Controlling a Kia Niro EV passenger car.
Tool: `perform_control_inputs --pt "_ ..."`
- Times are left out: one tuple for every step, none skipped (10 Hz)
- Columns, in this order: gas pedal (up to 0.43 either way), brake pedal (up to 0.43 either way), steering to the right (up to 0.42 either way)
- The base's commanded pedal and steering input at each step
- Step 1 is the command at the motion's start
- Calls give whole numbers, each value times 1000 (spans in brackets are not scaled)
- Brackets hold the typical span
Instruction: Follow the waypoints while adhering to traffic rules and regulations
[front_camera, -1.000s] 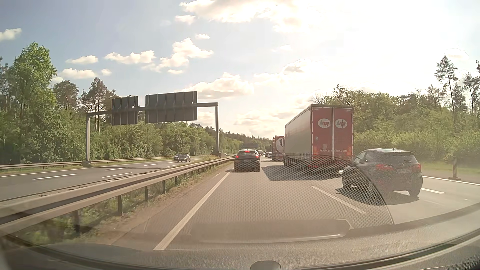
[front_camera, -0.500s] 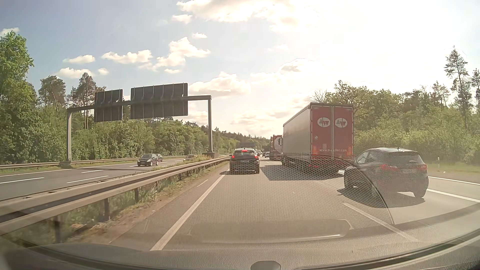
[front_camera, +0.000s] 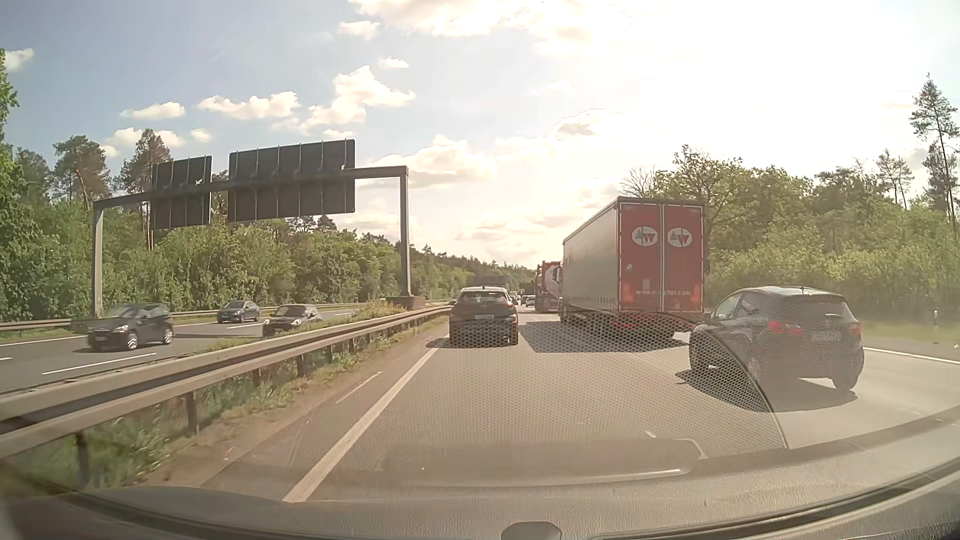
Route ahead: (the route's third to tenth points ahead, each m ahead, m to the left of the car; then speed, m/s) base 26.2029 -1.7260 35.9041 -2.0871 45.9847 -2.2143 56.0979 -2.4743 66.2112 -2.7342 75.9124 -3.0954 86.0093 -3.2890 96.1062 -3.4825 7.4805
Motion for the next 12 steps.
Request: perform_control_inputs --pt "0 268 5" --pt "0 244 5" --pt "0 201 4" --pt "0 152 4" --pt "0 110 3" --pt "0 73 1" --pt "0 55 -3" --pt "0 12 -6" --pt "0 6 -8" --pt "0 0 -8" --pt "0 0 -8" --pt "0 0 -8"
